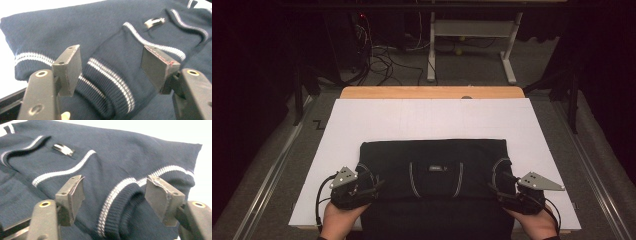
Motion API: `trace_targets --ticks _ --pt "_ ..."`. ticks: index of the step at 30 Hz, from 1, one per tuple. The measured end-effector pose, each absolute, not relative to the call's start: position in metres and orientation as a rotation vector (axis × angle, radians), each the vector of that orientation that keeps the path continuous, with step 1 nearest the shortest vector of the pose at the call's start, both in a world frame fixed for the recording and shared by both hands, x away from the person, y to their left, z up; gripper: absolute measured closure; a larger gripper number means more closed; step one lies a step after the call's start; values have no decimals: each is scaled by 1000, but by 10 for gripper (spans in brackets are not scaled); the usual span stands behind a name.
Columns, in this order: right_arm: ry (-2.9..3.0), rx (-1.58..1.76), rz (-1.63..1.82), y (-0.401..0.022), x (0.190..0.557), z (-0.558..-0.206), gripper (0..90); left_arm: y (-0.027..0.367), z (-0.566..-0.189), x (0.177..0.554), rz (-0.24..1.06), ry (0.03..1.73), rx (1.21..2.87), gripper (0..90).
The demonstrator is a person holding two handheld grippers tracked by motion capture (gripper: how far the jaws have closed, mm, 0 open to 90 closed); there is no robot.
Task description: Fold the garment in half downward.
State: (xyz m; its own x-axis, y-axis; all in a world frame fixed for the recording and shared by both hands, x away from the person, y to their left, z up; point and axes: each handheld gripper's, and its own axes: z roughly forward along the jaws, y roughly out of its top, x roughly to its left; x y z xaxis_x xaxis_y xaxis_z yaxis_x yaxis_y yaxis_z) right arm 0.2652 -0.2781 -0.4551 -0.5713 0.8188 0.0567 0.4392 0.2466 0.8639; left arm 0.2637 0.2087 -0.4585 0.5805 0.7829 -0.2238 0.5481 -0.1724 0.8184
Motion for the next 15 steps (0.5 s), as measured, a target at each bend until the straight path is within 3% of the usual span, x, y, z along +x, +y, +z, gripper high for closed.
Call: trace_targets --ticks 7,15 --pt "2166 1075 1265 -255 279 -442 183 189 -446 279 285 1029 1915 163" --pt "2199 1041 1244 -227 310 -429 169 157 -433 311 251 1008 1984 117"
